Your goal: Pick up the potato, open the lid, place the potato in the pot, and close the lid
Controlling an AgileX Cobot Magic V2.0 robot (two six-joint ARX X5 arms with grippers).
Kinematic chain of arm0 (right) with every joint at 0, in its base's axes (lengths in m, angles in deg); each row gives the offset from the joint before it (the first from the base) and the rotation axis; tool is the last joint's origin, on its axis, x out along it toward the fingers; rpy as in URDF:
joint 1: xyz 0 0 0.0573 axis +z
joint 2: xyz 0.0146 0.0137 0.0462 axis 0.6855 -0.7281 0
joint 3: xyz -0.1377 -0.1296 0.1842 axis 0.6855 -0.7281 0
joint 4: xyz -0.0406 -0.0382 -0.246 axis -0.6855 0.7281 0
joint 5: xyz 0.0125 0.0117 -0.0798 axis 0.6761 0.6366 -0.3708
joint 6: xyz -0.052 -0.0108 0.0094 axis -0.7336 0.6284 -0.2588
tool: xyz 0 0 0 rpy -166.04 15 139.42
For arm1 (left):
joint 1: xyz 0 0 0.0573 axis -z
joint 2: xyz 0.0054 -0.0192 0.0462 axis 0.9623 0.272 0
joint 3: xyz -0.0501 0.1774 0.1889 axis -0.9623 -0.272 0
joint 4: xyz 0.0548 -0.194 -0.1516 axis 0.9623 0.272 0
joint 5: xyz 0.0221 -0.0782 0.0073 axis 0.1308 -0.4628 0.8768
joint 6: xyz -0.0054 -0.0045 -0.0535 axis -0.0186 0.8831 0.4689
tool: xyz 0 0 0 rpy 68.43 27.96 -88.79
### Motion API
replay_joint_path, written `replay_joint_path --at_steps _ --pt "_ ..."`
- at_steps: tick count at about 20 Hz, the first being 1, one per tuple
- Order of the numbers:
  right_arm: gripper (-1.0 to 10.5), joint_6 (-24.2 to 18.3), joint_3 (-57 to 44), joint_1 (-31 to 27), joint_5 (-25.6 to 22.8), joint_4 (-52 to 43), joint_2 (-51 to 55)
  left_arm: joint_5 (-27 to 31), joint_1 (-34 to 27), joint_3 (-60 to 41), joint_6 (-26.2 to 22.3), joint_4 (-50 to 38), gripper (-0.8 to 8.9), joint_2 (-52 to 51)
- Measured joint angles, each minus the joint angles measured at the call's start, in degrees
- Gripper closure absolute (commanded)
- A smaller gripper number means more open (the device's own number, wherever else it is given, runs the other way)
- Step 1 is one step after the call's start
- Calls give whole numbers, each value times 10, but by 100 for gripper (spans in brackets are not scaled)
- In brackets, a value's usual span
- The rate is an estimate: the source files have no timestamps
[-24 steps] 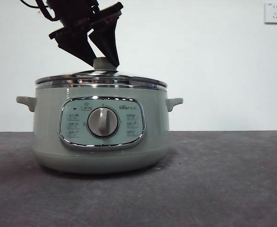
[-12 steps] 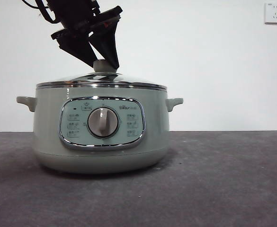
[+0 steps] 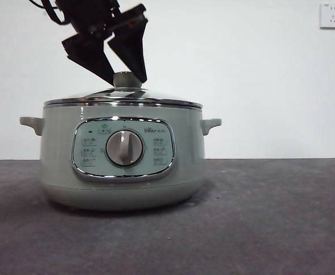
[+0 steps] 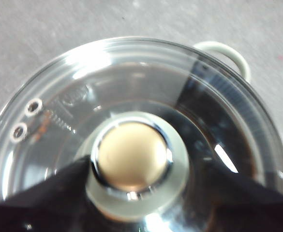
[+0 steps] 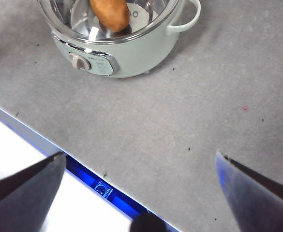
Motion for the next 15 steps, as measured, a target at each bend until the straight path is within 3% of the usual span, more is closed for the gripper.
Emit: replay_joint_path --at_steps 4,7,15 --pt "191 0 0 0 0 0 0 0 0 68 -3 52 185 -51" --pt "191 0 0 0 0 0 0 -3 0 116 6 138 185 -95" --pt "191 0 0 0 0 0 0 -45 17 123 13 367 188 -194"
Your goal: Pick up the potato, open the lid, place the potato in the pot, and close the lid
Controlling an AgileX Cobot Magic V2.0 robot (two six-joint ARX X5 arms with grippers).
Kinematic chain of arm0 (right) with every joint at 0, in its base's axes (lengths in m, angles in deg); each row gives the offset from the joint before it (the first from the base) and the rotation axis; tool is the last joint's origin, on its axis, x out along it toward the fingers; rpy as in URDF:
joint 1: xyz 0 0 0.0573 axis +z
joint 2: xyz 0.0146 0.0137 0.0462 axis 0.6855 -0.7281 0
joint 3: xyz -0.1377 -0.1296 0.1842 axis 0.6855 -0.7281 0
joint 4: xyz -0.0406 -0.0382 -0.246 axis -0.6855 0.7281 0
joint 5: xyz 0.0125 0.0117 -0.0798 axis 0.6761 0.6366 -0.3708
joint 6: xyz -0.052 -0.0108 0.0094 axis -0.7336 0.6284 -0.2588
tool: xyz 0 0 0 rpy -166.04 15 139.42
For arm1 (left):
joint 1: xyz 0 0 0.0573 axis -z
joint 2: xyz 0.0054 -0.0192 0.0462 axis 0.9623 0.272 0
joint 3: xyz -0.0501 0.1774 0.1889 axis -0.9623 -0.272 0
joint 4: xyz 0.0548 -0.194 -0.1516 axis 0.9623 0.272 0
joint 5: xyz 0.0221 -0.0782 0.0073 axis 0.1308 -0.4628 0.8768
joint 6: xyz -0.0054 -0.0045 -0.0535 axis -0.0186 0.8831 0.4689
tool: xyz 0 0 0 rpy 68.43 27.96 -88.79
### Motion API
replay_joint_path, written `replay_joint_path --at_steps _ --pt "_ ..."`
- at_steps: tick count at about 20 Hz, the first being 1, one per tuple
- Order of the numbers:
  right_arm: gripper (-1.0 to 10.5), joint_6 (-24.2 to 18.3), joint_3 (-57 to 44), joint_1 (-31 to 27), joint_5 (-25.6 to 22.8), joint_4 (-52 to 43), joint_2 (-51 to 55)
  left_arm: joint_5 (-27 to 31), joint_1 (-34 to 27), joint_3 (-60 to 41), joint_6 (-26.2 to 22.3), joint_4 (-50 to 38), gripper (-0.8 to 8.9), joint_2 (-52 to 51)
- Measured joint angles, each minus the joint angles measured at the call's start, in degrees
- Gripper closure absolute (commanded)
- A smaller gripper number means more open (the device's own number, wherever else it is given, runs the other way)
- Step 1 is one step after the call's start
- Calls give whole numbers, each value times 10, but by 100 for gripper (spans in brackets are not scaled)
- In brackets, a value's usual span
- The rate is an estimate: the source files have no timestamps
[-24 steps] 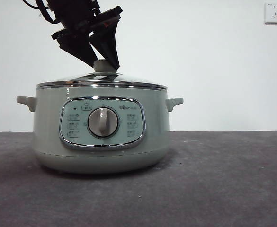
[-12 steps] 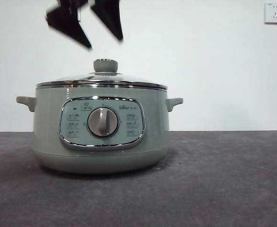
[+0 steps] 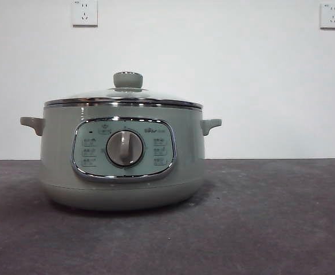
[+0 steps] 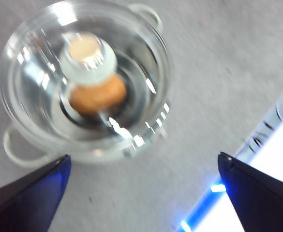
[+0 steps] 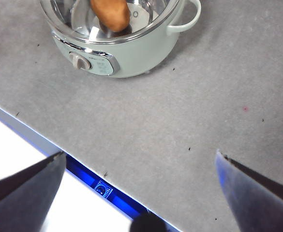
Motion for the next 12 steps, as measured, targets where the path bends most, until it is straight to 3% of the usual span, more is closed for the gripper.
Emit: replay_joint_path --at_steps 2,3,4,5,12 --pt "202 0 0 0 0 0 0 0 7 0 1 2 190 -17" --pt "282 0 0 0 -1 0 0 0 10 0 3 2 229 -23" --pt "668 0 0 0 -4 0 0 -1 12 0 4 2 597 -30" --pt "954 0 0 0 -5 0 0 0 12 0 4 2 802 -34" --pt "947 -2 0 0 -17 0 -3 0 12 0 15 2 815 -42"
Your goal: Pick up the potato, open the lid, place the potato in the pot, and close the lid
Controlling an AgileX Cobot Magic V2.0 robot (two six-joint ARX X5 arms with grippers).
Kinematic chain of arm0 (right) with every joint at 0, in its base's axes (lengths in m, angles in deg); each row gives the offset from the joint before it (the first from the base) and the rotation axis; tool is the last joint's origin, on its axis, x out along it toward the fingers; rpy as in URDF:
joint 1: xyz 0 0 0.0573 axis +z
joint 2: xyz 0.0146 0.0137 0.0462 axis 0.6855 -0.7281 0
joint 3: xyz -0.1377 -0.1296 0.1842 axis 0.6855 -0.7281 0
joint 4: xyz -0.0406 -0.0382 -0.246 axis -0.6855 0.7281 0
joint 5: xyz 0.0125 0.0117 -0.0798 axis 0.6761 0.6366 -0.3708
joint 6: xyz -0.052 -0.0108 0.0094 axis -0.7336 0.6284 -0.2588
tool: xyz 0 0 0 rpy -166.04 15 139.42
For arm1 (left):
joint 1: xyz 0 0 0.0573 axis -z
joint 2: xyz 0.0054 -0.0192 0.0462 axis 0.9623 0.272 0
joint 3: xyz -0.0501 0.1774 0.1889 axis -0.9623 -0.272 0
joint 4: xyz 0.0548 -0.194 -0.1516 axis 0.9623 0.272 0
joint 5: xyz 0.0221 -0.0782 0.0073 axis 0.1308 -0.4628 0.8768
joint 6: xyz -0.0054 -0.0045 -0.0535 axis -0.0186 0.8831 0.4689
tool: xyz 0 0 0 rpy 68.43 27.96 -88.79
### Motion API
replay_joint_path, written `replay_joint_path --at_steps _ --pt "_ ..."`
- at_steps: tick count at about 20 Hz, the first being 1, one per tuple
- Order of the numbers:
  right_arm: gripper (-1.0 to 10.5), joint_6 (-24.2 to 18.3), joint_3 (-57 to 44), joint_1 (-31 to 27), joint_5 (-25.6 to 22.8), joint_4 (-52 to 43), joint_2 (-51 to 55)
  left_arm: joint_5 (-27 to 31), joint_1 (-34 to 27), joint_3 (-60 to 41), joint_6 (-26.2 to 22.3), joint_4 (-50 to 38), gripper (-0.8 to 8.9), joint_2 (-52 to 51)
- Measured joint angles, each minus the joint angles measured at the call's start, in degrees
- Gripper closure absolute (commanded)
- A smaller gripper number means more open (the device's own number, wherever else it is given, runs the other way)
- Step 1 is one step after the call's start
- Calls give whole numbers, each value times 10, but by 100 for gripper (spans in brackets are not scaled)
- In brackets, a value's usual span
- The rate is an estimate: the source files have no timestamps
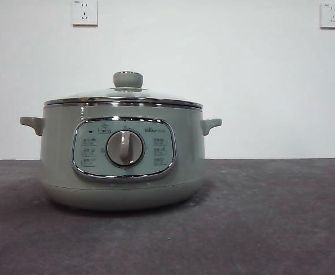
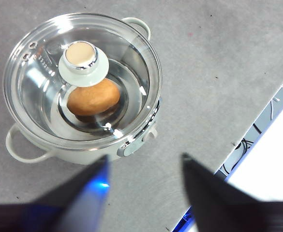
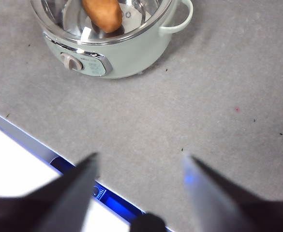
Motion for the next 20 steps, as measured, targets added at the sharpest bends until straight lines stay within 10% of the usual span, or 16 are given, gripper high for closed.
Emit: replay_joint_path --at_steps 14,20 --pt "947 0 0 0 -3 0 -1 6 -61 -3 -16 -71 815 15" --pt "947 0 0 0 -3 0 -1 1 -196 -210 -36 -308 815 -133"
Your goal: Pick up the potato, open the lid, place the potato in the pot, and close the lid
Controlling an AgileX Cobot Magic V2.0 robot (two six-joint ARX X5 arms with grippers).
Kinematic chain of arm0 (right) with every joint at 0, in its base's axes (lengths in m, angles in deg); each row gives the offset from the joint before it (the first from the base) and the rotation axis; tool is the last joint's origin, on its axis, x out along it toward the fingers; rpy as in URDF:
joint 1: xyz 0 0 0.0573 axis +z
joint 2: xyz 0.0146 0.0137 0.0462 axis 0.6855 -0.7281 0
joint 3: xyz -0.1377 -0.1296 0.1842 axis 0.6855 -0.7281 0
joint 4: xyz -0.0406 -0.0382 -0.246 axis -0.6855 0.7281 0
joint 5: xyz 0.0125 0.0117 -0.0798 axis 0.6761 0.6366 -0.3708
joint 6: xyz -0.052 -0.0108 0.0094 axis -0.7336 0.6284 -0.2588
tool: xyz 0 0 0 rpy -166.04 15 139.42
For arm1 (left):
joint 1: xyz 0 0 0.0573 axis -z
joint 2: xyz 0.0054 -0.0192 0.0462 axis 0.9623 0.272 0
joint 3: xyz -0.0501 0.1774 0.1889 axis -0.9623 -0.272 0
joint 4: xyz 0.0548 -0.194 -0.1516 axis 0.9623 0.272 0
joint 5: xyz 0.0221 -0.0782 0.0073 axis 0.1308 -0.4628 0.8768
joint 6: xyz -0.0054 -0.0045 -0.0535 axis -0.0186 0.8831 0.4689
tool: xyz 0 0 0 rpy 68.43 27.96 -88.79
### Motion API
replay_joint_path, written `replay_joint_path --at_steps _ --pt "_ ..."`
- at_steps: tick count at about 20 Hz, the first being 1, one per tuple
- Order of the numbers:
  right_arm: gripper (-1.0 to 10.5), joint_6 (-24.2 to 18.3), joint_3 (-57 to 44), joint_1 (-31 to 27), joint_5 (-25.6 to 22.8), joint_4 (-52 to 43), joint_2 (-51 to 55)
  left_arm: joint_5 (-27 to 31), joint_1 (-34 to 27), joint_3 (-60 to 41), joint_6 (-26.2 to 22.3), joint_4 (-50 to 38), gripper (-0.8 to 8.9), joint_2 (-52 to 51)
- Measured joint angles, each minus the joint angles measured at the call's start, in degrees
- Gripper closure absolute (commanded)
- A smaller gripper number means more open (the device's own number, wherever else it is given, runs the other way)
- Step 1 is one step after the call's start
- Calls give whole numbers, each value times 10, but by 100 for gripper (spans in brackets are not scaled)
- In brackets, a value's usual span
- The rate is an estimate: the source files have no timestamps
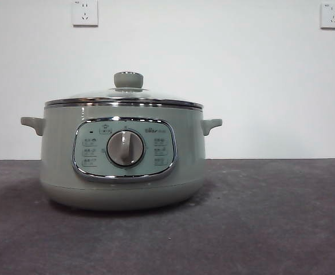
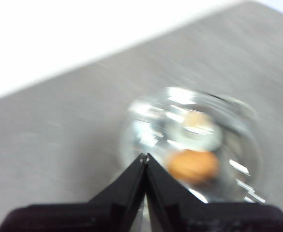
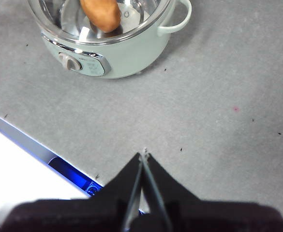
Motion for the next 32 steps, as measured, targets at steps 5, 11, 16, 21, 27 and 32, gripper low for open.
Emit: replay_joint_path --at_steps 5,11,16,21,27,32 --pt "947 0 0 0 0 0 -1 0 -88 -348 9 -237 816 -218" --pt "947 0 0 0 0 0 -2 15 -114 -667 70 -355 815 -436" --pt "947 0 0 0 0 0 -2 41 -114 -729 105 -358 815 -536" --pt "947 0 0 0 0 0 -3 79 -114 -729 105 -349 815 -536" --pt "947 0 0 0 0 0 -3 81 -114 -729 97 -349 815 -536" --pt "947 0 0 0 0 0 -3 81 -114 -729 96 -349 815 -526"
